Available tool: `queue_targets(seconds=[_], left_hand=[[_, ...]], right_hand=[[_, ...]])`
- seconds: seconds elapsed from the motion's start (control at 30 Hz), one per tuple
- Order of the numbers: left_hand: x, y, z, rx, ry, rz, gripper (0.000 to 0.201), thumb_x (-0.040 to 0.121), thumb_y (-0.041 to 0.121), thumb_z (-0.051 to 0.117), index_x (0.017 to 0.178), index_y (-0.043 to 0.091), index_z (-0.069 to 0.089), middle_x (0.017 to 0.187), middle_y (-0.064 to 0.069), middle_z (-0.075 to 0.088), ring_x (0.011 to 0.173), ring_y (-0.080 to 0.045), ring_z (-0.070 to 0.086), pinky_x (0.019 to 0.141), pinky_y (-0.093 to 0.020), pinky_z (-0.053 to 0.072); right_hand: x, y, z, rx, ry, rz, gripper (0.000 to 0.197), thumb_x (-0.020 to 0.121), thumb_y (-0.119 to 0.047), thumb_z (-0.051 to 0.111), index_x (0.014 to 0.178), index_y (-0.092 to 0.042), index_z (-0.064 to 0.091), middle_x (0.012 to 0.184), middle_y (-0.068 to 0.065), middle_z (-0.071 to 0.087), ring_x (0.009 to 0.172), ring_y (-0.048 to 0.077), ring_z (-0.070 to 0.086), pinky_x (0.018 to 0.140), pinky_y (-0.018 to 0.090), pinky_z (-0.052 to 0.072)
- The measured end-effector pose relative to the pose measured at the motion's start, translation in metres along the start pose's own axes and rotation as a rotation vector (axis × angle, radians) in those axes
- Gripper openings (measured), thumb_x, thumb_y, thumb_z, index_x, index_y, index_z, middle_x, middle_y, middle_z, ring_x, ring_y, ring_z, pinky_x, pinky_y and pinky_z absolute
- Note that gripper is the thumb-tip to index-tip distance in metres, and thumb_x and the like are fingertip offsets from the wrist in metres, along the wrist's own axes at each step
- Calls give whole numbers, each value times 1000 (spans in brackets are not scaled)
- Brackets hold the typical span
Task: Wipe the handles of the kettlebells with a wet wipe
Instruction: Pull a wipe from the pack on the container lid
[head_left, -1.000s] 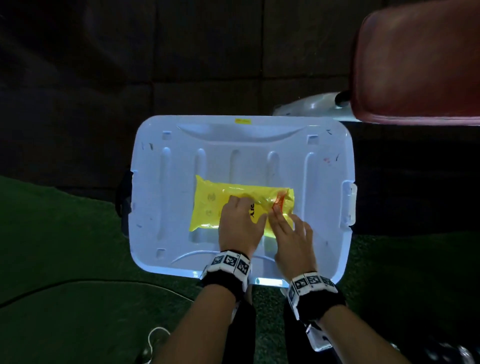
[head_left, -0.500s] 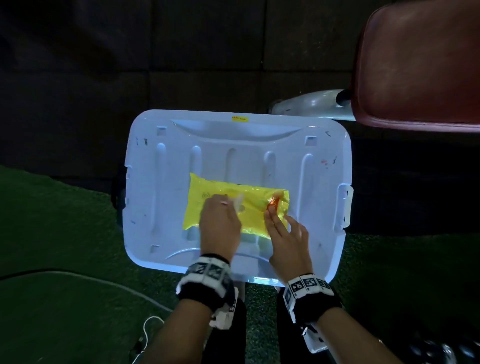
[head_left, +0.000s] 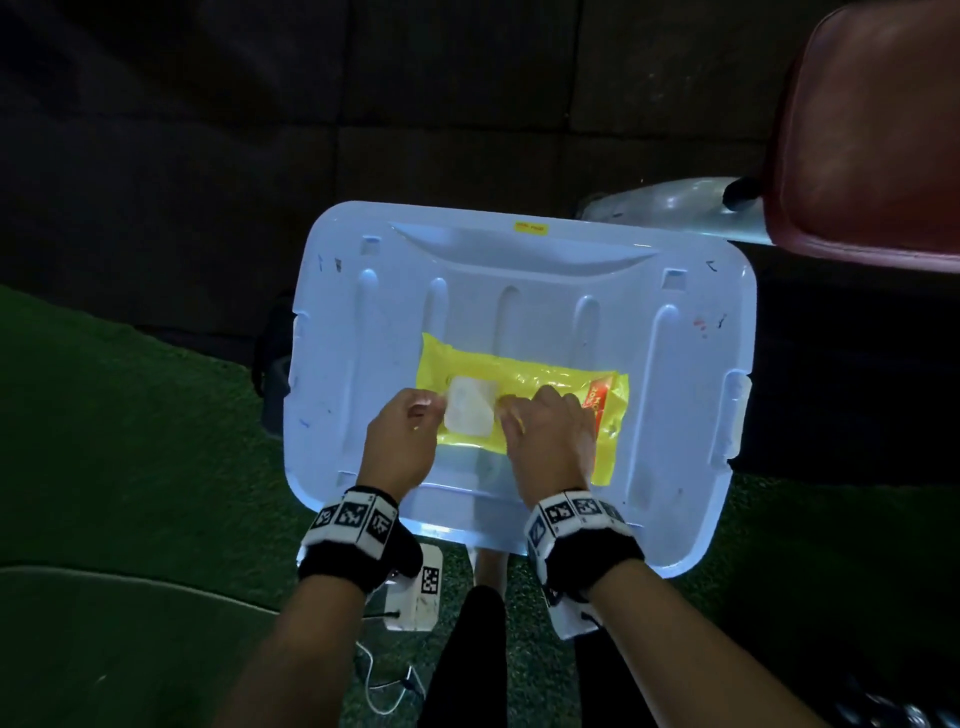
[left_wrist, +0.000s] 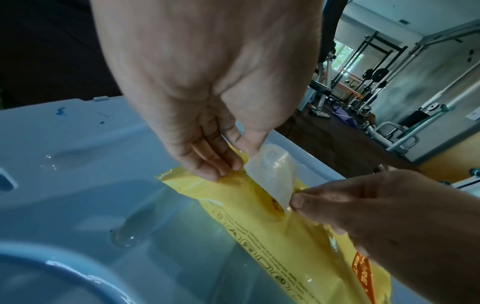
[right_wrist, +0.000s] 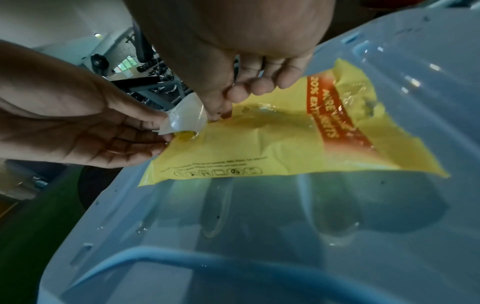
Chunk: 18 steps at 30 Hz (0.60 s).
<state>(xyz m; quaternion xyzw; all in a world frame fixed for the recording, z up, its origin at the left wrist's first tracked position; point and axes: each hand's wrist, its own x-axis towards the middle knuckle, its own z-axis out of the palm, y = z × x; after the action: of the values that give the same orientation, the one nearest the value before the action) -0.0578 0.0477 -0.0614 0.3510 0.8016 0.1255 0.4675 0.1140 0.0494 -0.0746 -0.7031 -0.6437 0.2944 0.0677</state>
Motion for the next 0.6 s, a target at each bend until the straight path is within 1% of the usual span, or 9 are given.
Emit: queue_targets(seconds=[0.07,0.1,0.17,0.2,0.37,0.43,0.5,0.57,0.6], left_hand=[[1,-2,2,-17,1,2,19,101,37,62,103,19,65,93,2,73,97,-22,72,94,-43,57],[1,-3,3,-30,0,-6,18,101,39,61,100,21,65,94,2,73,96,-21,72,95,-44,57],[2,-5,6,-52,2,-17,15,101,40,61,96,26,62,96,4,73,95,-20,73,96,-47,57],[2,-6,7,-57,10,-13,14,101,40,60,96,27,62,96,4,72,95,-21,73,96,-47,57],[0,-14,7,-129,12,-22,17,100,46,61,90,32,60,91,4,75,92,-21,74,94,-50,59],[-2,-17,8,-163,-13,-46,18,98,49,61,90,33,60,89,6,76,91,-21,74,96,-51,58],[-6,-17,9,-219,-56,-80,16,101,45,60,92,32,59,92,3,75,87,-19,73,99,-51,57],[-8,-15,10,-252,-80,-102,14,102,41,59,93,30,58,96,0,74,87,-17,72,102,-51,55],[-9,-15,10,-258,-84,-107,14,102,41,59,93,31,59,96,0,74,87,-17,71,102,-51,55]], right_hand=[[7,0,7,112,-100,95,15,96,-30,64,93,-29,79,85,5,63,83,31,60,80,40,46],[8,0,10,221,-125,165,15,96,-32,65,97,-29,80,87,3,64,84,29,62,80,40,49],[9,1,15,387,-110,281,14,93,-30,71,102,-27,81,88,-1,67,85,27,66,82,42,54],[8,1,18,411,-100,310,13,92,-29,73,103,-27,81,89,-2,68,85,26,67,84,43,54],[17,-3,19,427,-123,397,13,87,-35,77,99,-32,82,98,-6,76,95,20,69,95,47,50],[20,-4,17,424,-137,419,12,86,-37,77,96,-33,82,97,-10,79,94,17,70,94,46,51],[21,-6,16,394,-144,419,11,86,-38,76,95,-34,82,96,-11,79,94,17,70,96,45,50],[21,-11,16,301,-158,404,13,89,-39,71,97,-35,80,97,-11,79,97,17,68,100,41,42],[21,-14,17,252,-166,395,14,91,-38,67,98,-35,79,96,-11,78,96,18,67,99,40,37]])
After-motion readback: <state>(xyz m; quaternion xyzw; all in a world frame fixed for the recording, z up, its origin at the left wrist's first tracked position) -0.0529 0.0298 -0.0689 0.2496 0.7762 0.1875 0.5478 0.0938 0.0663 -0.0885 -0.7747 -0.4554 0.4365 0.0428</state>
